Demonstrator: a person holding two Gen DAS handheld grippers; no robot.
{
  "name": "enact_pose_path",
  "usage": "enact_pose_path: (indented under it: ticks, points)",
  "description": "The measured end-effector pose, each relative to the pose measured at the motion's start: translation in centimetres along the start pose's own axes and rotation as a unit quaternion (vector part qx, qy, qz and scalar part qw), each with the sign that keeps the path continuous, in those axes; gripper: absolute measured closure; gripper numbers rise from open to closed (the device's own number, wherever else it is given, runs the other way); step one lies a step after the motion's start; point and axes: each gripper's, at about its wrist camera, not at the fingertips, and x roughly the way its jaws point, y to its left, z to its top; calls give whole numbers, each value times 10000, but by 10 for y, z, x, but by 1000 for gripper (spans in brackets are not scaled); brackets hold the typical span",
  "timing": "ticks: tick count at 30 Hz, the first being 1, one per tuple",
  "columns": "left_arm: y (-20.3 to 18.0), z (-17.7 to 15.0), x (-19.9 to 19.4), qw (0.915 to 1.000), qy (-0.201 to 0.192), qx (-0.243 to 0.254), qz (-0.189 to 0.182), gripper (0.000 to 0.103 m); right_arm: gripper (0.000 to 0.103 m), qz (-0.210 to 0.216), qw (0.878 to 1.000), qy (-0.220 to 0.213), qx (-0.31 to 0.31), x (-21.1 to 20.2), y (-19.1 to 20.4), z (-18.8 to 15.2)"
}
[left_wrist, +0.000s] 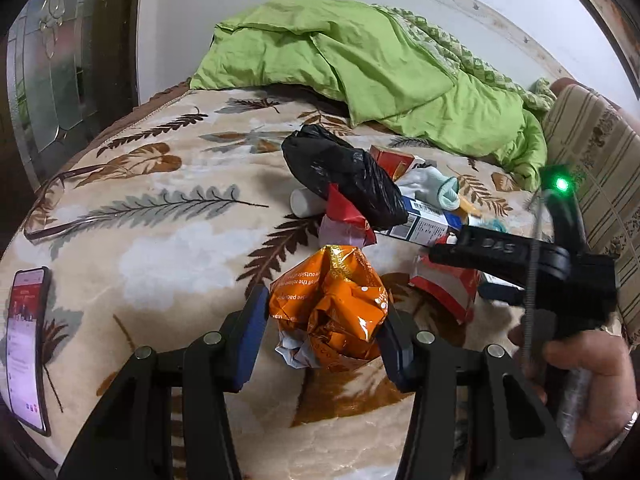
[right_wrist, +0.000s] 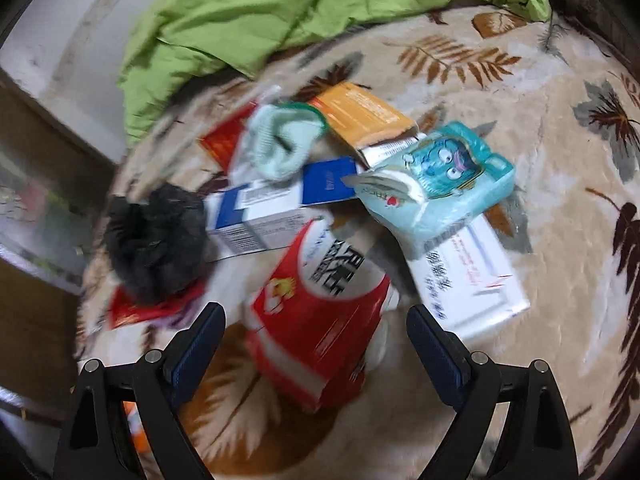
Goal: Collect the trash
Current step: 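Grasp the red-and-white carton with the right gripper while the left holds the chip bag, then lift both held items and carry them toward the red basket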
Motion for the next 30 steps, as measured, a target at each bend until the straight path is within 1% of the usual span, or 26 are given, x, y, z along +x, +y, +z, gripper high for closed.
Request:
enact_pose_path:
  ticks: [1, 2, 3, 4, 5, 8, 11, 16, 19, 23, 27, 30]
  points:
    - [0, -1, 1, 10000, 24, 5, 1, 53, 9, -82, 9999, -52, -115, 3, 2, 1]
    - [0, -1, 1, 10000, 36, 16, -7, 53, 13, -146, 9995, -93, -254, 6, 5, 2]
    - [-1, -2, 2, 10000, 45, 37, -20, 53, 22, -151, 9991, -105, -369, 8, 8, 2]
    - [-3, -2, 2, 10000, 47, 68, -32, 53, 43, -108, 9988, -127, -460, 8, 8, 1]
    - [-4, -2, 3, 9999, 44, 83, -39, 53, 49, -34, 9987, -192, -466, 4, 5, 0]
    - [-11, -2, 4, 9998, 62, 147, -101, 53, 60, 208, 9974, -330, -600, -11, -4, -8]
    - [-18, -4, 6, 9995, 73, 259, -151, 53, 66, 465, 9942, -542, -804, -31, -9, -17]
    - [-27, -6, 7, 9991, 73, 365, -226, 53, 71, 731, 9890, -811, -997, -61, -14, -38]
    - [-30, -8, 6, 9988, 69, 409, -256, 53, 72, 744, 9852, -981, -1189, -80, -13, -56]
    - [-33, -9, 6, 9987, 75, 411, -296, 53, 72, 826, 9833, -1087, -1205, -92, -19, -68]
    - [-41, -11, 6, 9982, 56, 514, -305, 53, 72, 898, 9807, -1305, -1142, -106, -27, -71]
    - [-48, -12, 5, 9975, 3, 641, -298, 53, 72, 945, 9804, -1345, -1087, -109, -32, -71]
